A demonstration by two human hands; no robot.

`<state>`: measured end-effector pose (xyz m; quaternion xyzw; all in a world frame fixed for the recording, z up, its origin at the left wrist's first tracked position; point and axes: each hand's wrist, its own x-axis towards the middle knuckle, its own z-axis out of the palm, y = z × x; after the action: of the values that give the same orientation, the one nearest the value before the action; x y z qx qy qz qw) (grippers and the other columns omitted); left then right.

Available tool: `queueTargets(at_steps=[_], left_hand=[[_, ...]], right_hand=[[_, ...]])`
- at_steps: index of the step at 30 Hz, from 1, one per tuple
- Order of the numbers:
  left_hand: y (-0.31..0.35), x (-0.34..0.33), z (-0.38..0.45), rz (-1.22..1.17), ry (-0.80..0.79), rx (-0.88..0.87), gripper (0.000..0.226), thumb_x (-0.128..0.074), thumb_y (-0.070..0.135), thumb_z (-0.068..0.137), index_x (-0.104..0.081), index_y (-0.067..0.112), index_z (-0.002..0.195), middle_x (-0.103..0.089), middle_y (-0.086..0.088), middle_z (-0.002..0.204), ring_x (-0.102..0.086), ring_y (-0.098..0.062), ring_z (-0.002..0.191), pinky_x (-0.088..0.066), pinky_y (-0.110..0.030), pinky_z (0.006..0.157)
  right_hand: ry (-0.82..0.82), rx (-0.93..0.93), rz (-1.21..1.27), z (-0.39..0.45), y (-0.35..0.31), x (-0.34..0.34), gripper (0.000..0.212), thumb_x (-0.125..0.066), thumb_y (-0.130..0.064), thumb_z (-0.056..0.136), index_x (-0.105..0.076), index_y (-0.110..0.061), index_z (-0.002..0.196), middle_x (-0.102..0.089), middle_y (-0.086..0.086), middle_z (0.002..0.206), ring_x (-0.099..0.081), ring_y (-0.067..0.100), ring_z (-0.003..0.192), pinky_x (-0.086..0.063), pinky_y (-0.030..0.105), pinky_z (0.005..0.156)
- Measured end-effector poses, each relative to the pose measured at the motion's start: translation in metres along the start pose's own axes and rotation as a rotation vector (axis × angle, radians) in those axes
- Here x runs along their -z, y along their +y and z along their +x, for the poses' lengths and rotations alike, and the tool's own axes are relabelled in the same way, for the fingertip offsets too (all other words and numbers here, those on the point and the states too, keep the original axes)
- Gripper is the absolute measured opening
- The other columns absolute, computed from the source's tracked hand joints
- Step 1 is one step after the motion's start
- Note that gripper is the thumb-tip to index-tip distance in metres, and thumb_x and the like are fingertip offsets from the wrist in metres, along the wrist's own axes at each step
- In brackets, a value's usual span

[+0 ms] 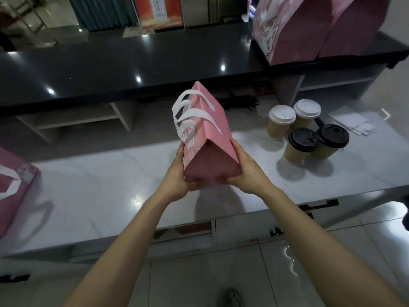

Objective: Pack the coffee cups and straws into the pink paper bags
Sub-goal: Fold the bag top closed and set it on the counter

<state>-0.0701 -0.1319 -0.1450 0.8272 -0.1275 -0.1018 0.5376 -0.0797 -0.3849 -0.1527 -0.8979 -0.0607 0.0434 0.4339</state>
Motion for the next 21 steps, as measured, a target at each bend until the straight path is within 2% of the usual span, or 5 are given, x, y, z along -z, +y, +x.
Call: queueTargets(at_steps=[4, 10, 15, 18, 21], left_hand=[[0.038, 0.023, -0.015, 0.049, 0.012, -0.133, 0.139, -0.095, 0.056, 0.059, -0.007, 0.056, 0.167, -0.047, 0.051, 0.137, -0.051, 0.027, 0.121, -0.051, -0.002, 0.082], [0.095, 0.054, 0.029, 0.145, 0.098, -0.297, 0.138, -0.099, 0.045, 0.067, -0.008, 0.052, 0.171, -0.039, 0.061, 0.141, -0.041, 0.033, 0.127, -0.041, 0.004, 0.093], [0.129, 0.064, 0.102, 0.191, 0.204, -0.335, 0.137, -0.102, 0.035, 0.072, -0.01, 0.048, 0.172, -0.057, 0.022, 0.154, -0.059, 0.008, 0.127, -0.046, 0.0, 0.091], [0.146, 0.061, 0.151, 0.184, 0.248, -0.342, 0.132, -0.1, 0.042, 0.074, -0.01, 0.053, 0.17, -0.059, 0.019, 0.152, -0.062, 0.014, 0.123, -0.054, -0.015, 0.097], [0.152, 0.053, 0.191, 0.154, 0.266, -0.31, 0.127, -0.096, 0.051, 0.076, -0.007, 0.066, 0.165, -0.059, 0.017, 0.154, -0.061, 0.001, 0.133, -0.057, -0.033, 0.105]], right_hand=[[0.099, 0.04, -0.002, -0.02, -0.036, 0.018, 0.14, -0.1, -0.052, 0.066, -0.006, -0.044, 0.17, -0.049, -0.002, 0.159, -0.054, 0.023, 0.138, -0.053, 0.05, 0.109], [0.226, 0.127, 0.004, 0.007, -0.086, 0.08, 0.136, -0.099, -0.057, 0.064, -0.014, -0.043, 0.17, -0.05, -0.004, 0.158, -0.053, 0.021, 0.14, -0.05, 0.048, 0.114], [0.289, 0.195, -0.011, 0.067, -0.1, 0.138, 0.13, -0.097, -0.059, 0.066, -0.021, -0.038, 0.17, -0.052, -0.003, 0.156, -0.054, 0.017, 0.139, -0.048, 0.044, 0.116], [0.288, 0.218, -0.011, 0.11, -0.097, 0.171, 0.13, -0.097, -0.06, 0.067, -0.022, -0.034, 0.17, -0.053, -0.002, 0.153, -0.054, 0.018, 0.137, -0.048, 0.044, 0.115], [0.273, 0.216, -0.011, 0.148, -0.085, 0.197, 0.13, -0.096, -0.063, 0.067, -0.022, -0.033, 0.17, -0.053, -0.002, 0.154, -0.055, 0.018, 0.138, -0.048, 0.044, 0.115]])
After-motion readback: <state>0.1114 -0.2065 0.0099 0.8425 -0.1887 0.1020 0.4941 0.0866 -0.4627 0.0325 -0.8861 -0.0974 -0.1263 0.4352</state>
